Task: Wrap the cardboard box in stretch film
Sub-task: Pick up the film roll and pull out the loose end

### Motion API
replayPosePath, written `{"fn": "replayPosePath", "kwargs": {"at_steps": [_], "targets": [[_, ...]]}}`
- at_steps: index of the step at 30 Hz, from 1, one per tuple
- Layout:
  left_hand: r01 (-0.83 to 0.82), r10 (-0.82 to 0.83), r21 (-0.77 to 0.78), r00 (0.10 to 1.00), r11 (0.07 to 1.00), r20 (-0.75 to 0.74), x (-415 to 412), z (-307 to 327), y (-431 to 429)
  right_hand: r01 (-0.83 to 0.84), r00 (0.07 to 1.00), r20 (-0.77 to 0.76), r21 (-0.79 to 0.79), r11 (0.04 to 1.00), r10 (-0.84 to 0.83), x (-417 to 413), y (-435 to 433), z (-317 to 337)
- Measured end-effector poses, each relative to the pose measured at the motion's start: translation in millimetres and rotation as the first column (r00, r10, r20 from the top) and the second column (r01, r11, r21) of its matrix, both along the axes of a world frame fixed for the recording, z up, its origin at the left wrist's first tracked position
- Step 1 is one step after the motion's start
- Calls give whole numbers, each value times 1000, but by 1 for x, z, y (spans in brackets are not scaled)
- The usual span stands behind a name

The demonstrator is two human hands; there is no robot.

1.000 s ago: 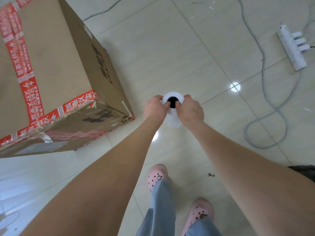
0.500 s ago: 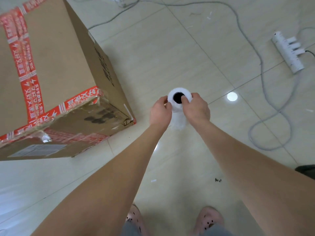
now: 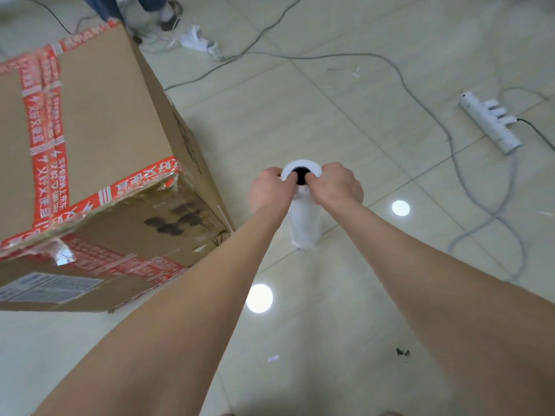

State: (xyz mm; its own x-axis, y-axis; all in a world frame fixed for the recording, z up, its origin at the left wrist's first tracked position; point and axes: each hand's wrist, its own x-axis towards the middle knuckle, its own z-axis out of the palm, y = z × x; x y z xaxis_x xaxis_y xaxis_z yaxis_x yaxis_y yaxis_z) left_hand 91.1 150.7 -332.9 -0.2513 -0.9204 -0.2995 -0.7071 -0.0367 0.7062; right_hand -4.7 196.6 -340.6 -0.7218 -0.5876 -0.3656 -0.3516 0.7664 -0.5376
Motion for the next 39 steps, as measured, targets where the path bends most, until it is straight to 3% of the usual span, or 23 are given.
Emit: {"fn": "replayPosePath", "kwargs": {"at_steps": [3,8,16,20,27,32,35,39], "targets": [[-25,23,-70,999,997,-26,8,-10,-3,-8,995,-104,-16,1000,6,0,-2,-2],[-96,63,-150,974,984,-216,4,-32,-5,48,989,-131,-171,984,-71,-3,-3,-22],[-111,23,-153,875,982,-484,0,-65,-3,238,966,182,-344,908,-184,-14,-9,-34],[-67,14,-75,832,995,-554,2,-61,-6,316,929,324,-446,838,-178,-6,-6,-37],[47,-20,30,803,998,-596,24,-51,-11,249,951,278,-427,869,-136,8,-7,-34],[183,-232,-148,844,972,-483,35,-67,-4,167,977,192,-434,885,-91,5,-7,-38],[122,-225,-279,899,953,-375,29,-71,-3,92,989,143,-435,896,-32,8,-9,-36],[75,-210,-359,912,930,-354,32,-69,-3,49,995,98,-435,899,-7,4,-9,-34]]}}
